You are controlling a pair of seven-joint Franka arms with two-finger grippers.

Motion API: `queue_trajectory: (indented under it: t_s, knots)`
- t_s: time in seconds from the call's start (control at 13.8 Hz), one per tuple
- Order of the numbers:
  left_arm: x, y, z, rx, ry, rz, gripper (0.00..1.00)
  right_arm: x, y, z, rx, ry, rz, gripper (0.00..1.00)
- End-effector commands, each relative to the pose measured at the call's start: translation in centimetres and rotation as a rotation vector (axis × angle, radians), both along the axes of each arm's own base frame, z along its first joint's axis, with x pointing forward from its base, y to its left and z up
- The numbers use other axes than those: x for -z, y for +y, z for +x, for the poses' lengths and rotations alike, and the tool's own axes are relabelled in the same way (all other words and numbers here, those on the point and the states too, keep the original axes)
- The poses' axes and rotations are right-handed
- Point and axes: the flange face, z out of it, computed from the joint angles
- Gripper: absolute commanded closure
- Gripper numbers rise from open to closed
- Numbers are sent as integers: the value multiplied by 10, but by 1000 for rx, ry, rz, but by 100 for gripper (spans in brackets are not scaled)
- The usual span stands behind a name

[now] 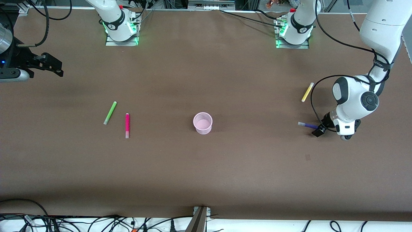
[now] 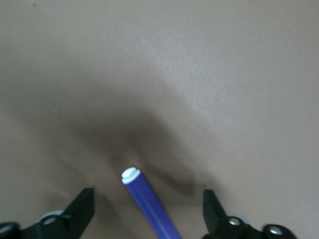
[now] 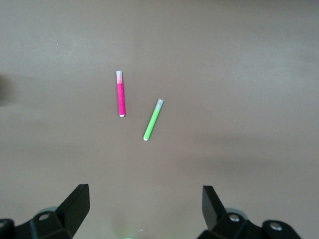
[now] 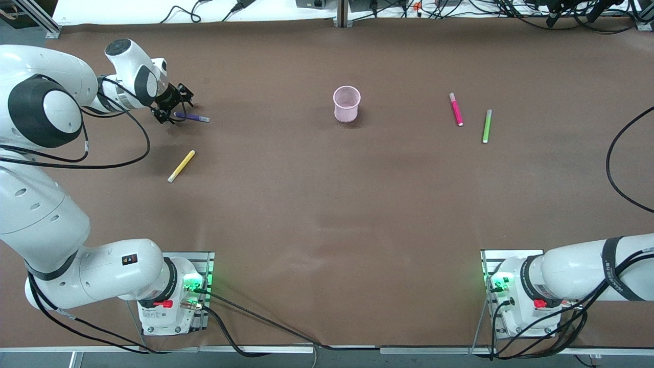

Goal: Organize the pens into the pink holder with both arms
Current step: 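Lower the left gripper and grasp the blue marker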

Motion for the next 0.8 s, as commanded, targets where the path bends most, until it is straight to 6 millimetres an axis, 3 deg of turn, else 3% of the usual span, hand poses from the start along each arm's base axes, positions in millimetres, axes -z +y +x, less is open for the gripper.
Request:
queue_trajectory:
  t_s: [0.0, 0.29, 0.51, 0.58, 0.73]
  knots:
    - [-1, 1, 3, 5, -14, 12, 45, -6, -1, 3, 2, -4, 11, 0]
    - [-4, 1, 5, 4, -18, 13, 100, -6, 0, 3, 1, -4, 11, 0]
    - [-13, 0, 8, 2, -33, 17, 100, -6, 0, 2, 1, 1, 11, 0]
    - [-24, -2, 11, 2, -49, 21, 100, -6, 0, 2, 1, 1, 11, 0]
    - [-65, -15, 24, 23, -105, 31, 100, -7, 0, 2, 1, -1, 11, 0]
